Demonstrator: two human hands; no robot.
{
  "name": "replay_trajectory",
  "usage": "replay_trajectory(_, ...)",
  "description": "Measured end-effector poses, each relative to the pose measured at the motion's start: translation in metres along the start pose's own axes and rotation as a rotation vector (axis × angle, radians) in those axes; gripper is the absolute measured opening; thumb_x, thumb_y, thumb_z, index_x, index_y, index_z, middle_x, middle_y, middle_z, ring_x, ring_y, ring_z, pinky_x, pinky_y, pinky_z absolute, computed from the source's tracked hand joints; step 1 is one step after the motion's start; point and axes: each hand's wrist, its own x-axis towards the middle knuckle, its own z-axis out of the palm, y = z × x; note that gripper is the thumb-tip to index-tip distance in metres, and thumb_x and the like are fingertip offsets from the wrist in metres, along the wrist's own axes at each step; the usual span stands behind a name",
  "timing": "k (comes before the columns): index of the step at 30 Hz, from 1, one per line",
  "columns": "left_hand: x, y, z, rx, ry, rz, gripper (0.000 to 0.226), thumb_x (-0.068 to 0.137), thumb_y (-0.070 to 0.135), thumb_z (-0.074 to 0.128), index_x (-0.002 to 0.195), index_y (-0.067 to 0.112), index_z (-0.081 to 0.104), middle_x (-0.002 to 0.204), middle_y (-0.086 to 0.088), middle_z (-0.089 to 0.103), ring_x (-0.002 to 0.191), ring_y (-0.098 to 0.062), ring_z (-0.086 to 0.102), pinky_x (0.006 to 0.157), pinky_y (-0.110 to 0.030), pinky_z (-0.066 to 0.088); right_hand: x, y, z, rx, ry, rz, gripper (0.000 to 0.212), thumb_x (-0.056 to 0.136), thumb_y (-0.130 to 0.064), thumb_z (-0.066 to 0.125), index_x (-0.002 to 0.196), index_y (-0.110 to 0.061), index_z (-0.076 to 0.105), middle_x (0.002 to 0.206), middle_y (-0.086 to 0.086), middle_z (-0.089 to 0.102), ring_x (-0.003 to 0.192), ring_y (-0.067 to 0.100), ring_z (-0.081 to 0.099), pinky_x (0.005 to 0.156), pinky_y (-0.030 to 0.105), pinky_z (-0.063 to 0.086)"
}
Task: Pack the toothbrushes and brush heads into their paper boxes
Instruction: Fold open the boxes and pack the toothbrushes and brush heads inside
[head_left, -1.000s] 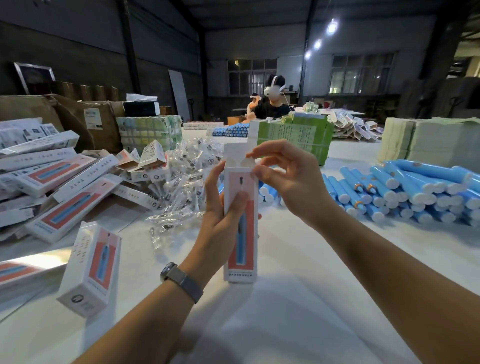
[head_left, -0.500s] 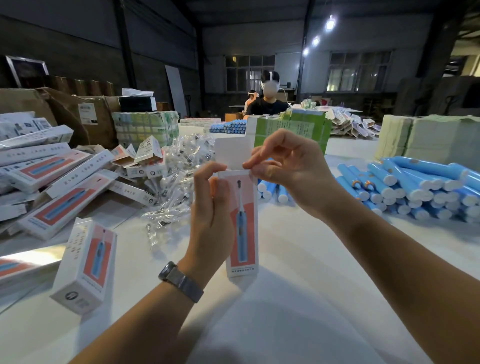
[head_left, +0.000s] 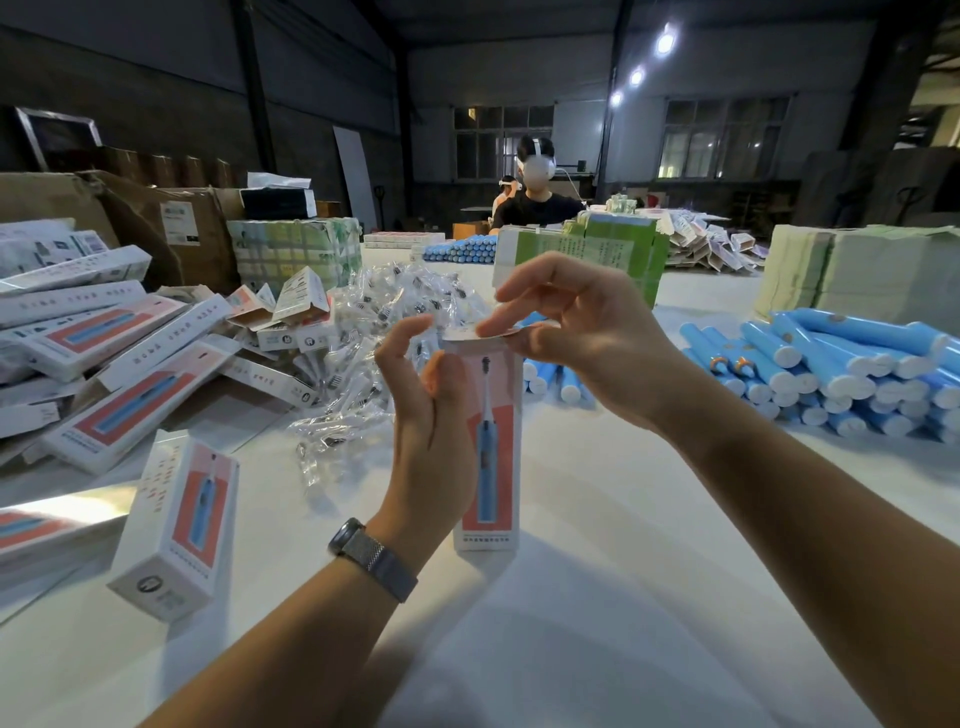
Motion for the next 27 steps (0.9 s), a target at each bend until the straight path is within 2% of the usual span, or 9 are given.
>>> replay_trajectory(3, 0.001, 0.0, 0.0, 0.035, -0.004, 0.042, 0.017, 0.108, 0.023, 0.026, 0.118, 0.034, 0.035, 0.088, 0.027, 0.056, 0.07, -0.001, 0.058, 0.059, -0.019, 0.051, -0.001, -0.001, 0.001, 0.05, -0.018, 0.02, 0.026, 0.078, 0.005, 0.061, 0.096, -0.013, 0.062, 0.087, 0.003, 0.074, 0.095, 0.022, 0.069, 0.083, 0.039, 0.056)
replay_trajectory(5, 0.002, 0.002, 0.0, 0.042, 0.0, 0.041, 0.022, 0.107, 0.025, 0.027, 0.114, 0.043, 0.036, 0.081, 0.012, 0.057, 0.065, -0.014, 0.056, 0.058, -0.033, 0.052, -0.001, -0.003, 0.003, 0.038, 0.007, 0.02, 0.019, 0.079, -0.002, 0.068, 0.093, -0.014, 0.063, 0.084, 0.005, 0.074, 0.09, 0.024, 0.069, 0.083, 0.04, 0.055)
replay_trajectory(7, 0.002, 0.004, 0.001, 0.051, 0.013, 0.039, 0.026, 0.106, 0.026, 0.028, 0.112, 0.049, 0.038, 0.082, 0.008, 0.057, 0.068, -0.027, 0.056, 0.06, -0.047, 0.052, 0.001, -0.003, 0.007, -0.055, 0.068, -0.015, 0.022, 0.075, -0.007, 0.076, 0.09, -0.019, 0.064, 0.08, 0.002, 0.071, 0.085, 0.022, 0.068, 0.085, 0.048, 0.054)
replay_trajectory(11, 0.001, 0.005, 0.001, 0.051, 0.006, 0.053, 0.017, 0.107, 0.022, 0.028, 0.116, 0.033, 0.038, 0.089, 0.019, 0.061, 0.069, -0.022, 0.059, 0.061, -0.051, 0.051, 0.001, -0.003, 0.011, -0.2, 0.039, -0.023, 0.032, 0.078, -0.001, 0.075, 0.099, -0.022, 0.064, 0.093, 0.001, 0.068, 0.089, 0.018, 0.062, 0.084, 0.054, 0.052)
replay_trajectory(13, 0.001, 0.006, 0.001, 0.017, 0.005, 0.029, 0.015, 0.107, 0.023, 0.029, 0.115, 0.032, 0.038, 0.09, 0.019, 0.061, 0.069, -0.021, 0.06, 0.061, -0.053, 0.052, 0.0, -0.002, 0.009, -0.239, 0.021, -0.01, 0.026, 0.081, 0.003, 0.073, 0.097, -0.017, 0.066, 0.098, 0.007, 0.07, 0.095, 0.023, 0.064, 0.087, 0.056, 0.052)
replay_trajectory(15, 0.0, 0.006, 0.002, -0.028, -0.001, 0.003, 0.013, 0.106, 0.026, 0.03, 0.114, 0.033, 0.038, 0.088, 0.02, 0.061, 0.071, -0.017, 0.06, 0.061, -0.05, 0.054, -0.001, -0.002, 0.009, -0.236, 0.03, -0.007, 0.022, 0.083, 0.004, 0.072, 0.09, -0.016, 0.066, 0.096, 0.013, 0.071, 0.096, 0.027, 0.067, 0.088, 0.056, 0.051)
replay_trajectory(19, 0.001, 0.004, 0.003, -0.1, -0.015, 0.012, 0.013, 0.102, 0.038, 0.038, 0.113, 0.032, 0.037, 0.082, 0.013, 0.063, 0.066, -0.006, 0.059, 0.057, -0.024, 0.052, -0.002, -0.004, 0.011, -0.275, 0.042, -0.012, 0.019, 0.082, 0.005, 0.072, 0.091, -0.012, 0.069, 0.093, 0.009, 0.071, 0.094, 0.024, 0.068, 0.085, 0.053, 0.054)
replay_trajectory(23, 0.002, 0.002, 0.003, -0.063, -0.028, 0.042, 0.008, 0.104, 0.036, 0.036, 0.111, 0.033, 0.035, 0.08, 0.014, 0.064, 0.063, -0.005, 0.058, 0.055, -0.024, 0.05, -0.001, -0.005, 0.013, -0.321, 0.042, -0.026, 0.012, 0.083, 0.003, 0.072, 0.091, -0.005, 0.072, 0.088, 0.007, 0.071, 0.086, 0.025, 0.068, 0.08, 0.046, 0.057)
replay_trajectory(27, 0.001, 0.001, 0.003, 0.001, -0.052, 0.068, 0.01, 0.106, 0.034, 0.032, 0.115, 0.037, 0.031, 0.083, 0.012, 0.063, 0.065, -0.013, 0.064, 0.057, -0.031, 0.057, 0.001, -0.006, 0.012, -0.329, 0.058, -0.059, 0.011, 0.084, 0.001, 0.071, 0.085, -0.009, 0.073, 0.077, 0.001, 0.071, 0.071, 0.015, 0.066, 0.068, 0.031, 0.056)
